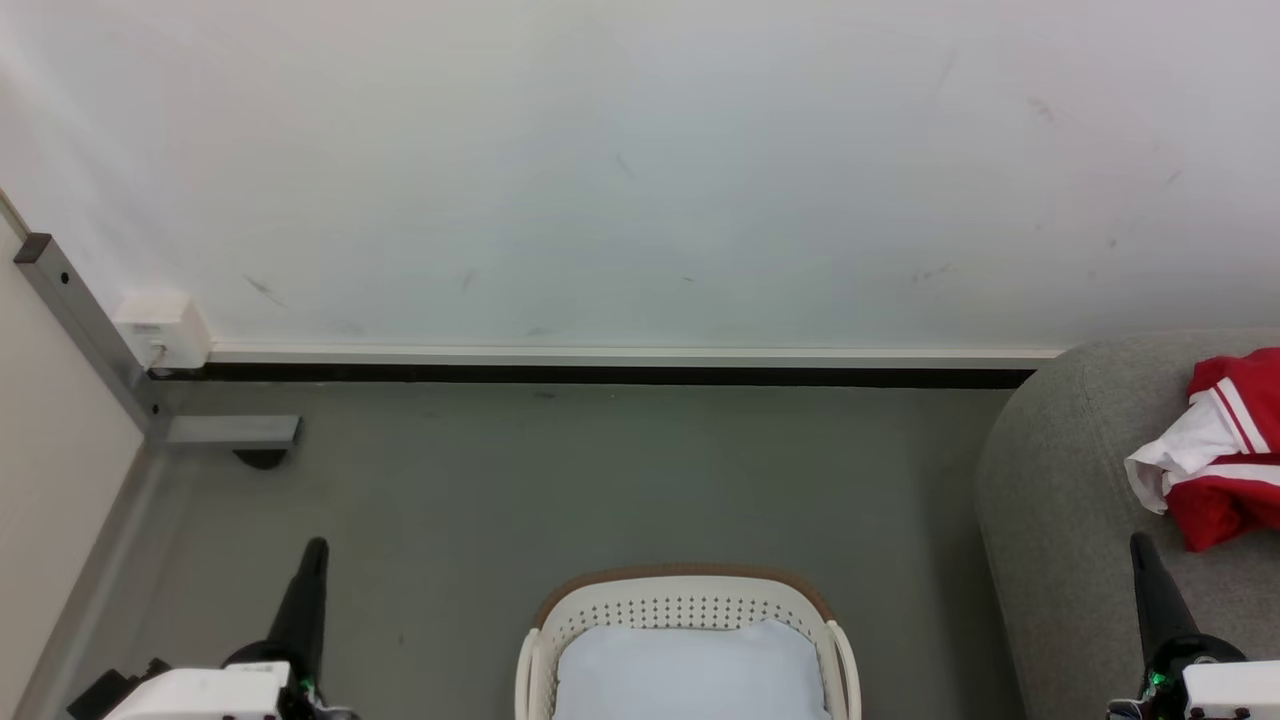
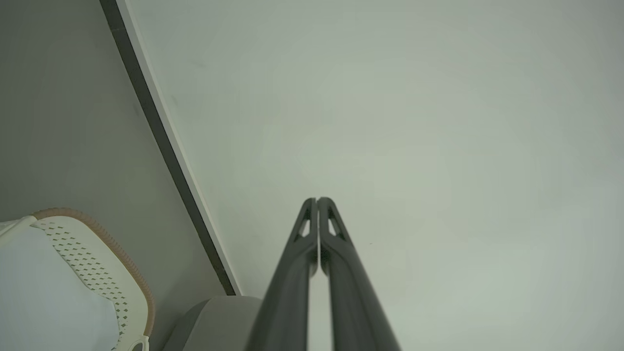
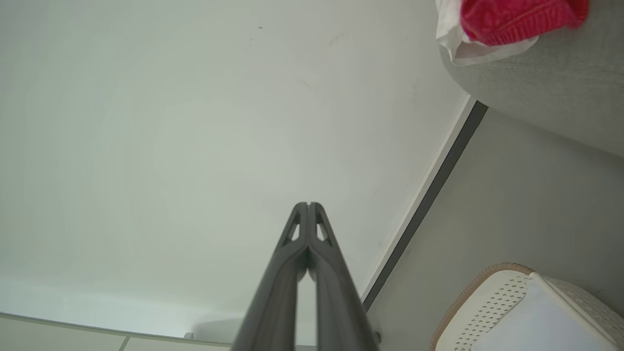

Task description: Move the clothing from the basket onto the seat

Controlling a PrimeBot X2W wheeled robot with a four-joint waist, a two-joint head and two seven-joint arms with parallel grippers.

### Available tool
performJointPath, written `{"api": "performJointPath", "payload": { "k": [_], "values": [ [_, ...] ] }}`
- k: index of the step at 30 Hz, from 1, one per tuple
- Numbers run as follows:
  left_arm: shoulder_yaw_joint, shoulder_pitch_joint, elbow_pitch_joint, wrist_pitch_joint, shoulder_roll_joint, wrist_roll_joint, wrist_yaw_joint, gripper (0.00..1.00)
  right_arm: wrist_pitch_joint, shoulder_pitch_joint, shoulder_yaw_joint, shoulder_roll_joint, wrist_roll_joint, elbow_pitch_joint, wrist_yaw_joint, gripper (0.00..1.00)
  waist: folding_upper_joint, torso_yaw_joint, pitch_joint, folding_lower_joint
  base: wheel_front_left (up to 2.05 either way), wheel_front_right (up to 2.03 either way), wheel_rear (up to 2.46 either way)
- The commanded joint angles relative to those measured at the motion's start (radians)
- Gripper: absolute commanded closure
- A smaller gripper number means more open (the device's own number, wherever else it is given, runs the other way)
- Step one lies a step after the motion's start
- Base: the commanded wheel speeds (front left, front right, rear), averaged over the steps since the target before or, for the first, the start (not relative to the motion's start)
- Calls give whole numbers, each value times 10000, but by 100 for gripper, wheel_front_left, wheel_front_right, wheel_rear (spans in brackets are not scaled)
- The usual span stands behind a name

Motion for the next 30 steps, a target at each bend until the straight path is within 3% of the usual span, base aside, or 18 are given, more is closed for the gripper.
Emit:
{"api": "performJointPath", "payload": {
  "k": [1, 20, 30],
  "values": [
    [83, -118, -53, 80, 23, -326, 21, 100, 48, -156, -30, -120, 303, 14, -21, 100, 0, 3, 7, 0, 0, 0, 0],
    [208, -233, -77, 397, -23, -1444, 31, 100, 232, -280, -53, -229, 1582, 49, -24, 100, 0, 26, 68, 0, 0, 0, 0],
    [203, -226, -75, 395, -22, -1413, 29, 100, 202, -266, -19, -244, 1567, 43, -24, 100, 0, 26, 69, 0, 0, 0, 0]
  ]
}}
